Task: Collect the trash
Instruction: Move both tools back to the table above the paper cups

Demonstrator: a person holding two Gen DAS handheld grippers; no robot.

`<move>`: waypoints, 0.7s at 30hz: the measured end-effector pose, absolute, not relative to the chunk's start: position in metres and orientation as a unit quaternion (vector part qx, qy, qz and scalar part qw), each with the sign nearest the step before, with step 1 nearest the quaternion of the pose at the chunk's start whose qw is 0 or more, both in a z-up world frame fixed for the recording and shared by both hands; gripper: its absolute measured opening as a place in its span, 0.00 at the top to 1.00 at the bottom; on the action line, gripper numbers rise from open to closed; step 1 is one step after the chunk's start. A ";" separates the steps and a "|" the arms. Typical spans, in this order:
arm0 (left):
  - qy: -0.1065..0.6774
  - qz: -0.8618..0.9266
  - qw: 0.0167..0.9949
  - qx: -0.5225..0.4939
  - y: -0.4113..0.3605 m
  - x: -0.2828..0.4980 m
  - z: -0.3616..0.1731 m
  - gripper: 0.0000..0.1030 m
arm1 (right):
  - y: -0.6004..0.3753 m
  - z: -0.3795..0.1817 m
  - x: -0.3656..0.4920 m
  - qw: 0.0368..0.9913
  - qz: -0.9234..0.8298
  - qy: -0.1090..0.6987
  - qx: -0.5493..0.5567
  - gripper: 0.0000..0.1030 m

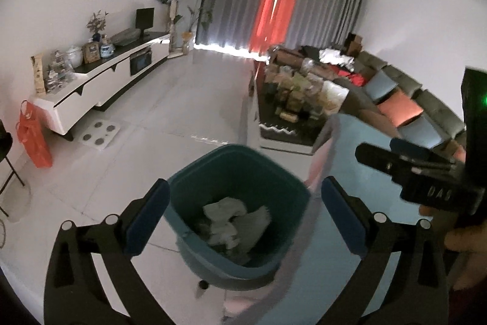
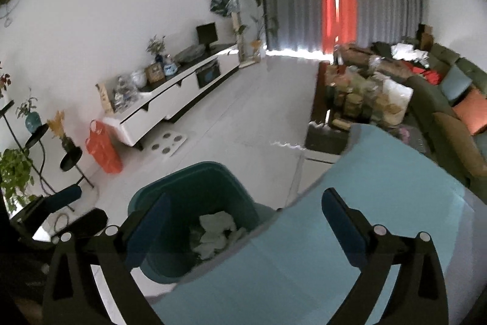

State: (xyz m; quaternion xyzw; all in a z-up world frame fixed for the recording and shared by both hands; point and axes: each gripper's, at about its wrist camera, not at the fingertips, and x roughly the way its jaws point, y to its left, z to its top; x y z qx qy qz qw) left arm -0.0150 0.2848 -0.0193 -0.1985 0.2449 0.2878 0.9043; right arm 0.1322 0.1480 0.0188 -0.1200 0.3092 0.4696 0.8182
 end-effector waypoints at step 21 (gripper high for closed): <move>0.185 0.118 0.972 -0.080 0.112 0.030 0.037 0.05 | -0.046 0.037 0.098 0.921 0.331 0.201 -0.036 0.07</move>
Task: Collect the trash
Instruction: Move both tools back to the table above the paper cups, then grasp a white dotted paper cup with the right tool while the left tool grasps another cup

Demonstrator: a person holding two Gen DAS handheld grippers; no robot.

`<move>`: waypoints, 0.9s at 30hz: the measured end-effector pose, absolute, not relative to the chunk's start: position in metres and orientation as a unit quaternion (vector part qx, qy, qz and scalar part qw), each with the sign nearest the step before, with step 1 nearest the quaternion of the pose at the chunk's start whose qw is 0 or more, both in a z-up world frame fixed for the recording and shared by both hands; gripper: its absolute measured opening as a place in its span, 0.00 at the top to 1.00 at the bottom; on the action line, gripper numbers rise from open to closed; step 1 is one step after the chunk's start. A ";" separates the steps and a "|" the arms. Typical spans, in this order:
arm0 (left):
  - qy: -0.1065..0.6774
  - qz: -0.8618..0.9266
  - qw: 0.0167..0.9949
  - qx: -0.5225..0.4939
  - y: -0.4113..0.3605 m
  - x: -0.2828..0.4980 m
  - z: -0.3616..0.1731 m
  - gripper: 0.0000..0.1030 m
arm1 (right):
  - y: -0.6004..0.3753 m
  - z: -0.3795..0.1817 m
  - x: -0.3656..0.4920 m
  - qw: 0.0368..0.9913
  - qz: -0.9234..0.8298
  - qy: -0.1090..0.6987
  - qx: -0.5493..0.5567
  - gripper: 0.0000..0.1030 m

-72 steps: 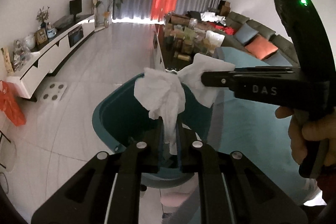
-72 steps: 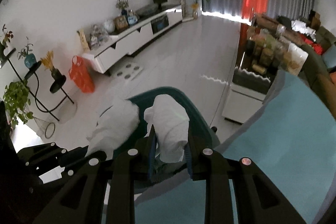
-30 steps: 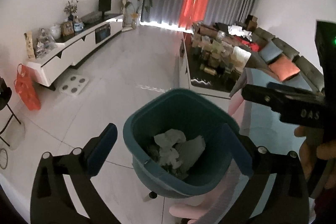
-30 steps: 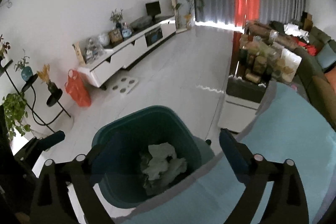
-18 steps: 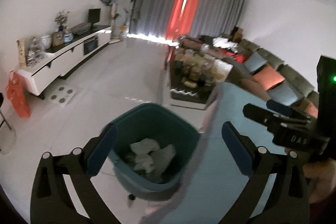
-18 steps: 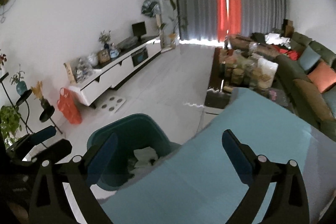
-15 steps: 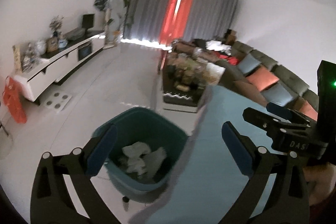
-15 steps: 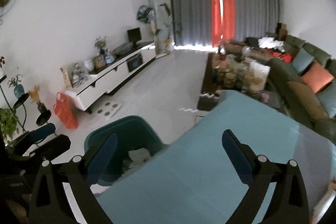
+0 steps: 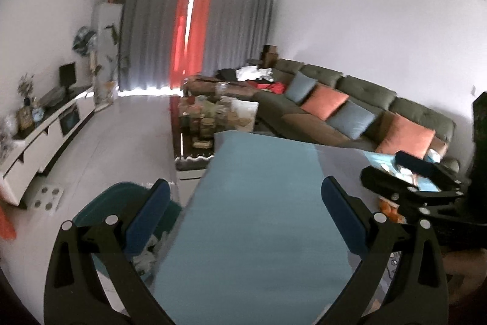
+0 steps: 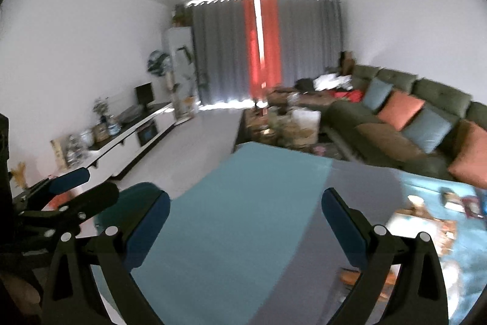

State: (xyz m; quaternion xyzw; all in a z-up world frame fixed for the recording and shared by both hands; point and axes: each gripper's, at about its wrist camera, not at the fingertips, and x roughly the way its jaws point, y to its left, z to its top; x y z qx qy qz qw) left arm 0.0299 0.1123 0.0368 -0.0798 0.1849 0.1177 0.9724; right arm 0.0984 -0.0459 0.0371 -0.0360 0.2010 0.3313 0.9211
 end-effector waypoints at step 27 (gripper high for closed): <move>0.181 -0.041 0.983 -0.011 -0.019 0.110 0.020 0.05 | -0.236 -0.025 0.084 0.966 0.057 0.251 0.035 0.07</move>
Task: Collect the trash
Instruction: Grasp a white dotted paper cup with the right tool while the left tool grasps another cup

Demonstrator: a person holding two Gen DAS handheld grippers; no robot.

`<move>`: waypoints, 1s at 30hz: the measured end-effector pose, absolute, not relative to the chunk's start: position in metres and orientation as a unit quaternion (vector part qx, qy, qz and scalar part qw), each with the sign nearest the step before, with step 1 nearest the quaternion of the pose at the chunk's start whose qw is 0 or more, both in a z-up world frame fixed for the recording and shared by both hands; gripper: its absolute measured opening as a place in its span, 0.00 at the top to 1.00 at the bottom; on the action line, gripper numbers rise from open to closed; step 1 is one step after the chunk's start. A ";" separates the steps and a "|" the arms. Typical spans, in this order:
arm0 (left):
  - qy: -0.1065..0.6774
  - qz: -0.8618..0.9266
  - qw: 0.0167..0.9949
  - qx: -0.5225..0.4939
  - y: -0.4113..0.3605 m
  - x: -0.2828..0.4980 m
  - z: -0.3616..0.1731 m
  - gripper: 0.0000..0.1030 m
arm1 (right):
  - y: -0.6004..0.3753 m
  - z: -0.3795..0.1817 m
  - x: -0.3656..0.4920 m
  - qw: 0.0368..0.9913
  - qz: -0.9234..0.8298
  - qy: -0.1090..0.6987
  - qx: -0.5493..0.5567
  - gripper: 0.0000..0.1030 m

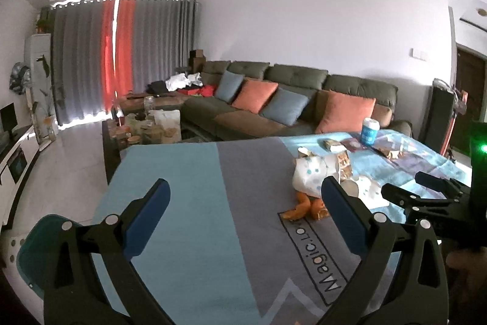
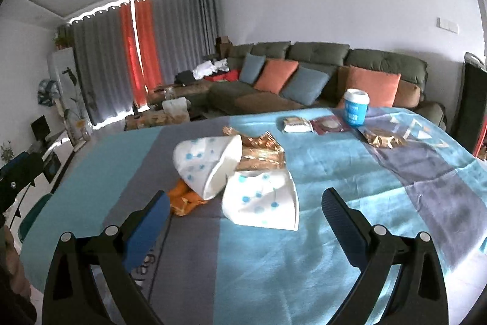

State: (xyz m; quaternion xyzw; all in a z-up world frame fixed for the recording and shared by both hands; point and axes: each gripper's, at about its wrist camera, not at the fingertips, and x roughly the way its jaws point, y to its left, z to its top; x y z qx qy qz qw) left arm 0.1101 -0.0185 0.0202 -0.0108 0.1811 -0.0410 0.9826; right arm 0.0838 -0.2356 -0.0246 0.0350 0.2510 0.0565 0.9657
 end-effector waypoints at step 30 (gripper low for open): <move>0.243 -0.113 0.962 0.044 -0.104 0.237 -0.009 0.05 | -0.236 -0.066 0.159 0.927 0.033 0.369 0.049 0.28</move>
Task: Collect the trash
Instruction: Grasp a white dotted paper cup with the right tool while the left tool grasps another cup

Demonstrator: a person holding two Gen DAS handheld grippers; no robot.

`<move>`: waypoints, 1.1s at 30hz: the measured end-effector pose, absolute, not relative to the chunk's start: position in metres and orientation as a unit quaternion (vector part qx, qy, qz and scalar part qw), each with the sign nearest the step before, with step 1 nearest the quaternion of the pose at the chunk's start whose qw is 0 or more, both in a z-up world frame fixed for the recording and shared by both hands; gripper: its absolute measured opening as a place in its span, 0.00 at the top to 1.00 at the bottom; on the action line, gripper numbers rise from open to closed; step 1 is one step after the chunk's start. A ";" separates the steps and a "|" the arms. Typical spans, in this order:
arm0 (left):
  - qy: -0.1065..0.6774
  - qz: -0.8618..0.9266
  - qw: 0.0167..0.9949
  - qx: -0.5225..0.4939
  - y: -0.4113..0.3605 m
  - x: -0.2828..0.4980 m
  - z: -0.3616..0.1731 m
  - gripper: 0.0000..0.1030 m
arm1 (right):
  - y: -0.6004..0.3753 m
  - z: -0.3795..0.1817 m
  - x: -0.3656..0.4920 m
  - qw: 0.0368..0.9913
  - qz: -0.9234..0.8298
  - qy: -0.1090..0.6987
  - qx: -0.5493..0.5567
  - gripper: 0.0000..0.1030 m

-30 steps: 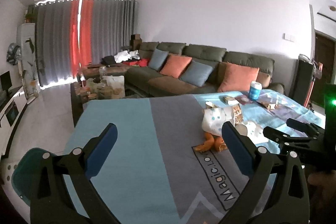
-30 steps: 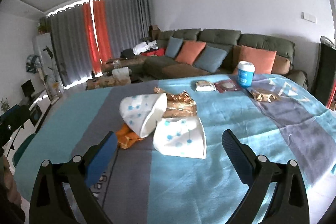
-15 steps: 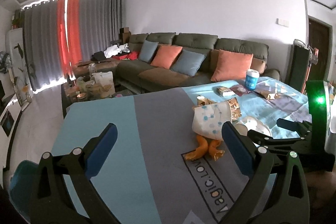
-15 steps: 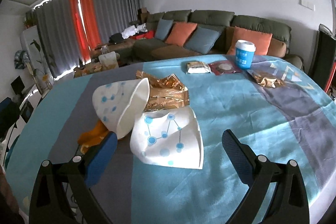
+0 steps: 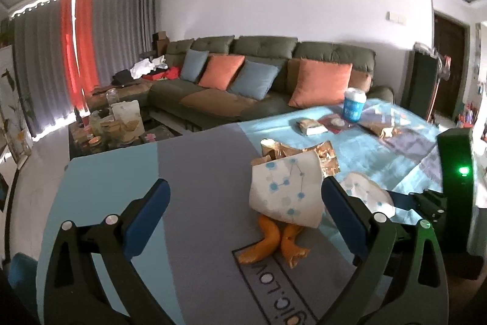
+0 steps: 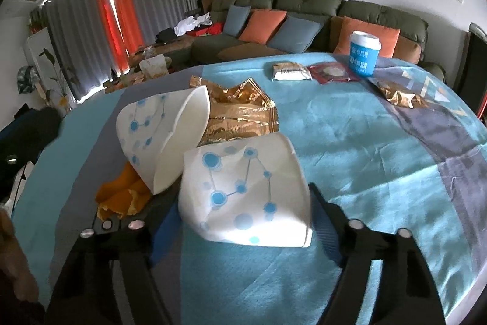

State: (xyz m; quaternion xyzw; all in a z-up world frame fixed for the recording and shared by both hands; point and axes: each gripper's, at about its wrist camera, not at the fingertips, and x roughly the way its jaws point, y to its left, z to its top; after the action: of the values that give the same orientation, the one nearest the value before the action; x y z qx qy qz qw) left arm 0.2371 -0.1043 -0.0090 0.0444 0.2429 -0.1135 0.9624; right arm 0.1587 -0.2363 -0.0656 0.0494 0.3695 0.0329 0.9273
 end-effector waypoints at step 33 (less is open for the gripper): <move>0.336 -0.150 0.928 0.052 -0.145 0.303 -0.045 0.27 | -0.270 -0.063 0.139 0.935 0.033 0.345 0.078 0.29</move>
State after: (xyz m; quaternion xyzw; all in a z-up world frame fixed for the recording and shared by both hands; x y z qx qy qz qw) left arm 0.3026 -0.1451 -0.0454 0.0517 0.3360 -0.1503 0.9284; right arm 0.1390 -0.2697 -0.0630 0.0779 0.3448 0.0331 0.9349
